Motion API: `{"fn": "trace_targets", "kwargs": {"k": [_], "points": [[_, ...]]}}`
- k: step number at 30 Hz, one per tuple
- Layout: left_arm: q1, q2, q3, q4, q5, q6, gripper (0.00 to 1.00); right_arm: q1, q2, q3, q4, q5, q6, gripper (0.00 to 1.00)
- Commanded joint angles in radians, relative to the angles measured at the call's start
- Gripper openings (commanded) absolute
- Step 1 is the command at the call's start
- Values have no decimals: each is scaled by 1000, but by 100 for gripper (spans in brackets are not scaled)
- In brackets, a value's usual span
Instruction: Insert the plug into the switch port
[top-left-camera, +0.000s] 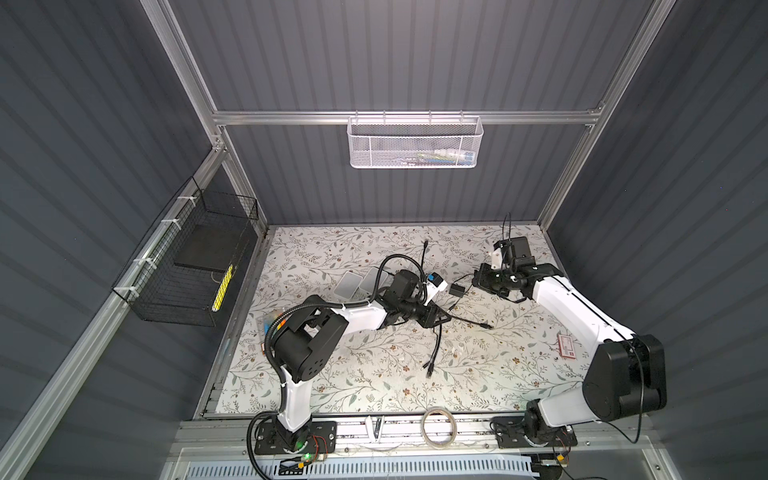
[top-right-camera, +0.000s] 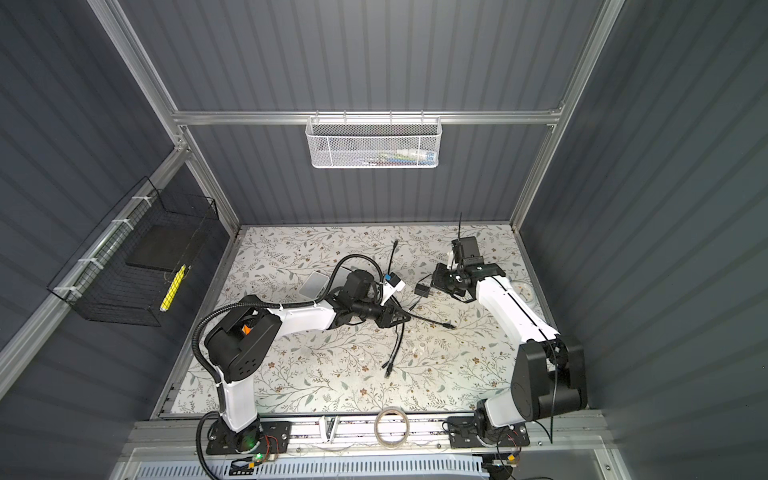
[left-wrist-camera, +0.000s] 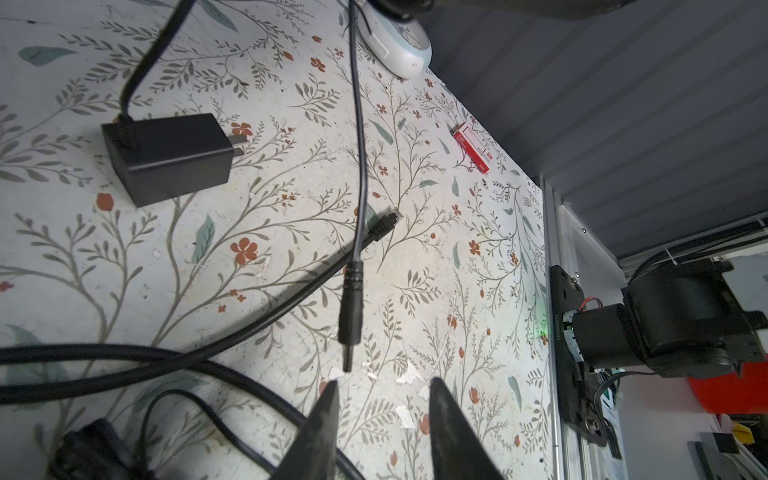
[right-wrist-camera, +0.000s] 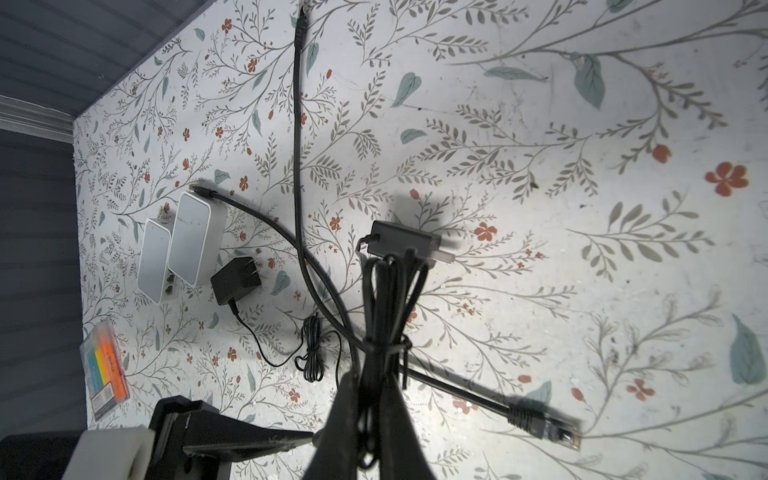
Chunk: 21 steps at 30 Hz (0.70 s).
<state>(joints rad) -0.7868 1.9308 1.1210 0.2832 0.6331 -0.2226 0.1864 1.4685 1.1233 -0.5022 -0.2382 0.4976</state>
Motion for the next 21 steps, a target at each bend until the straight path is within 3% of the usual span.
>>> {"fn": "trace_targets", "kwargs": {"k": [1, 8, 21], "points": [[-8, 18, 33, 14, 25, -1, 32, -2, -1, 0, -9, -7, 1, 0], [-8, 37, 51, 21, 48, -6, 21, -2, 1, -7, -15, -6, -2, 0], [-8, 13, 37, 22, 48, -12, 9, -2, 7, -20, 0, -12, 3, 0]]}}
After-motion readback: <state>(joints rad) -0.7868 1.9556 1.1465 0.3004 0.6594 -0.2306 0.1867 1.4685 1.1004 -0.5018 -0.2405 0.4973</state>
